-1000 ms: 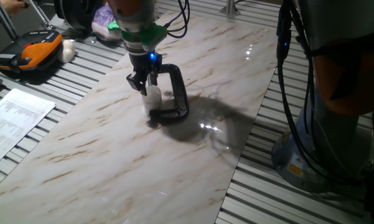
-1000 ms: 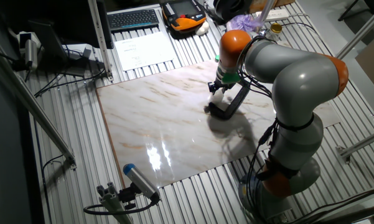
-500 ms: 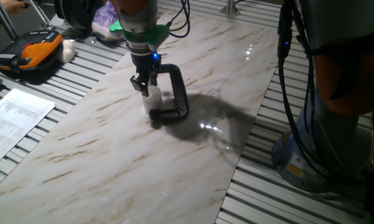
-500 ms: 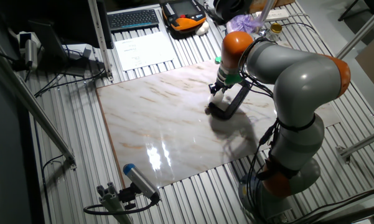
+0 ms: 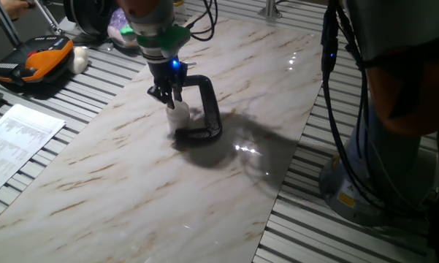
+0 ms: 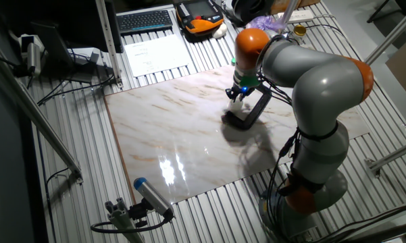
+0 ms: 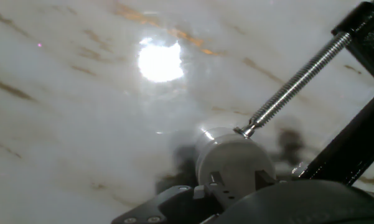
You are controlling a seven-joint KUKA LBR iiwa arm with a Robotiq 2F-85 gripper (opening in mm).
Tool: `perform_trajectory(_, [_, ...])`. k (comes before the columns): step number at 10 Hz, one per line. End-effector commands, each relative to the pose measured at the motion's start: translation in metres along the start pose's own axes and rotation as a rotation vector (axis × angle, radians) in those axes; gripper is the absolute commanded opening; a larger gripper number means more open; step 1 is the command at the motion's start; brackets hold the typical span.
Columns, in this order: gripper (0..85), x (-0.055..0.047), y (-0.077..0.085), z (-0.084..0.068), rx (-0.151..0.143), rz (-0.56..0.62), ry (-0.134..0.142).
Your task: Unscrew the lid from the jar
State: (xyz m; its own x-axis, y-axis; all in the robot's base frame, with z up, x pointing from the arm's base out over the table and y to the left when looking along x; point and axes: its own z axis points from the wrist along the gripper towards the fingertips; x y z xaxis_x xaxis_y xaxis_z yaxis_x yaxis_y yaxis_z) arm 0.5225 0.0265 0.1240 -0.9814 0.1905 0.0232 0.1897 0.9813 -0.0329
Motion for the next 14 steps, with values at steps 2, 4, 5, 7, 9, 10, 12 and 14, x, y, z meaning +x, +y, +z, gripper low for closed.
perform_trajectory(2, [34.0,0.0001,-0.0002,0.0,-0.058,0.665,0.006])
perform_trajectory(4, [51.0,0.0018,-0.0011,-0.0022,-0.049,0.697,0.012])
perform_trajectory(5, [51.0,0.0022,-0.001,-0.0026,-0.046,0.786,0.017])
perform_trajectory(7, [17.0,0.001,-0.0003,-0.0007,-0.055,1.045,0.009])
perform_trajectory(9, [17.0,0.0025,-0.0008,-0.0003,-0.084,1.2,0.01])
perform_trajectory(10, [17.0,0.0047,-0.002,-0.0028,-0.066,1.204,0.007])
perform_trajectory(12, [17.0,0.0046,-0.002,-0.005,-0.038,1.276,0.002])
perform_trajectory(14, [34.0,0.004,-0.0015,-0.004,-0.047,1.388,0.002])
